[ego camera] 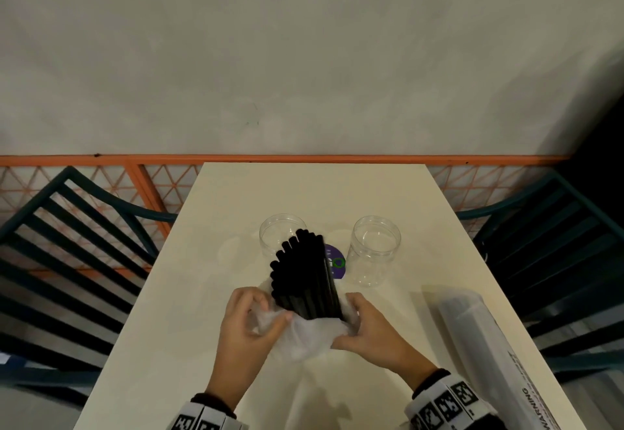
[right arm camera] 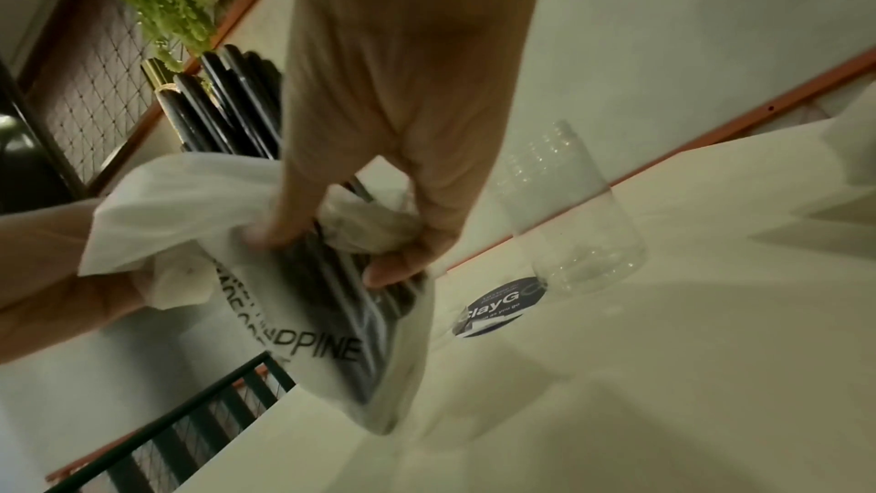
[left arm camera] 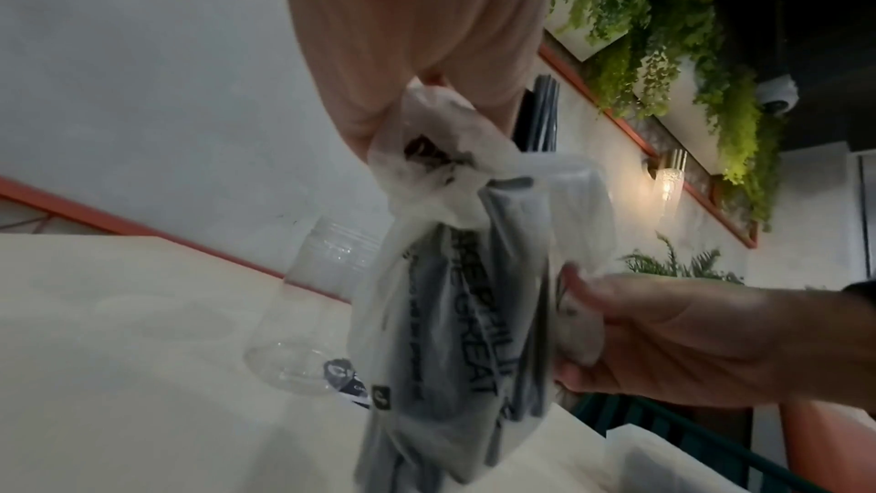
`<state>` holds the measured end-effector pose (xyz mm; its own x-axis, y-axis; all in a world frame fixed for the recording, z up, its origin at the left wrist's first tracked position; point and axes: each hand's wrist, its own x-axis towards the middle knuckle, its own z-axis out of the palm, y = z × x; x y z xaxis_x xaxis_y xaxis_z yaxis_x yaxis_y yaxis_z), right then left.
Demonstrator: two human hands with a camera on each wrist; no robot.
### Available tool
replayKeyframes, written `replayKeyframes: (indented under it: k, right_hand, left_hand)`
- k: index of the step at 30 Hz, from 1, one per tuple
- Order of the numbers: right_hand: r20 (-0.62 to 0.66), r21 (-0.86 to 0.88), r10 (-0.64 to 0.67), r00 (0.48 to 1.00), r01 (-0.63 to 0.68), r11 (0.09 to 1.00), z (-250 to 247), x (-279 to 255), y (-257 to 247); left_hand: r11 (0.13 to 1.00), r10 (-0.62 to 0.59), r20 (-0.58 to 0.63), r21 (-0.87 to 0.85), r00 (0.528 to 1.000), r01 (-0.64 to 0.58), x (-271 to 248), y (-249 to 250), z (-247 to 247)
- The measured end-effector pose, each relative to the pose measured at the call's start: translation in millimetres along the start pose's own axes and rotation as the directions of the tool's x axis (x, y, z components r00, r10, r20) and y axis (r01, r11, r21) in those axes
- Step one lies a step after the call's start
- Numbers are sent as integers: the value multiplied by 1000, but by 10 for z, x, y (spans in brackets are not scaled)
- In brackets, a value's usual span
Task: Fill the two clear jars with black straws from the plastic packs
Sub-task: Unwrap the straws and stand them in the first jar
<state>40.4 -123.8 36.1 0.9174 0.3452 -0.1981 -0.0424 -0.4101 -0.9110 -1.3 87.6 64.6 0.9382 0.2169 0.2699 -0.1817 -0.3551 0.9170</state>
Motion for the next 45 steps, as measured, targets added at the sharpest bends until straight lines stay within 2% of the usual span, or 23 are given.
replayKeyframes:
  k: [2, 4, 6, 8, 12, 16, 18, 20, 22, 24, 26, 28, 31, 33, 36, 38, 39, 40, 41, 42, 43, 45]
  right_hand:
    - [70, 116, -41, 997, 32, 993, -7, -45, -61]
    - [134, 187, -48, 990, 22, 982, -18, -93, -101]
    - [194, 256, -41, 980, -10, 967, -14, -129, -132]
    - [200, 277, -48, 979, -9, 961, -3, -144, -188]
    - [8, 257, -9, 1000, 7, 966, 22, -59, -189]
    - [-214, 228, 86, 973, -36, 973, 25, 24, -83]
    - [-302, 209, 100, 948, -36, 977, 56, 42, -68]
    - [-338, 163, 68, 939, -13, 987, 84, 45, -73]
    - [-285, 155, 45, 957, 0, 988, 57, 37, -113]
    - [-128, 261, 46, 991, -11, 965, -27, -9, -155]
    - [35, 327, 37, 999, -46, 944, -102, -51, -197]
    - [52, 238, 34, 998, -46, 970, -122, -64, -208]
    - [-88, 142, 31, 996, -18, 990, -89, -11, -149]
    - [-112, 85, 44, 993, -35, 996, -65, 38, -82]
    - [-122, -194, -16, 992, -8, 981, -38, 55, 7]
    - [-149, -274, -68, 987, 25, 961, -24, 40, 45]
    - [-162, -293, -89, 983, 39, 955, -17, 28, 55]
    - [-175, -308, -119, 977, 61, 949, -4, 12, 59]
    - [-188, -314, -151, 970, 87, 946, 14, -7, 66]
    - [-195, -312, -181, 964, 114, 943, 34, -28, 79]
    - [-195, -306, -201, 960, 135, 942, 69, -51, 87]
    - [-199, -303, -231, 952, 164, 939, 150, -68, 124]
  left_hand:
    - [998, -56, -100, -26, 993, 54, 5, -30, -2]
    - [996, -83, -146, -42, 986, 78, 10, -24, 12]
    - [999, -45, -185, -21, 982, 42, 16, 9, 32]
    - [1000, 2, -199, 14, 980, 1, 17, 63, 46]
    - [985, 42, -124, 174, 991, -20, -34, 82, 81]
    - [994, 5, 38, 105, 999, -9, -133, 77, 184]
    - [991, 12, 36, 134, 999, -16, -178, 42, 243]
    - [985, 38, -20, 169, 999, -34, -204, 13, 283]
    - [980, 66, -65, 193, 996, -52, -203, 11, 292]
    - [979, 59, -73, 200, 996, -43, -193, 5, 273]
    - [978, 52, -47, 204, 998, -41, -182, -20, 249]
    - [983, 60, -11, 173, 998, -57, -181, -14, 249]
    - [997, 31, 54, 68, 998, -34, -213, 55, 282]
    - [999, 19, 142, 40, 990, -25, -240, 84, 273]
    - [996, 12, 311, 80, 950, -39, -256, 96, 228]
    - [994, -11, 371, 105, 929, -30, -226, 158, 205]
    - [989, -11, 332, 142, 943, -38, -189, 215, 194]
    - [978, 28, 234, 194, 972, -75, -134, 288, 173]
    - [959, 106, 127, 248, 986, -135, -60, 361, 153]
    - [939, 187, 51, 284, 981, -194, 25, 442, 147]
    - [922, 241, 17, 309, 970, -235, 113, 513, 159]
    - [872, 296, 84, 383, 951, -305, 262, 650, 225]
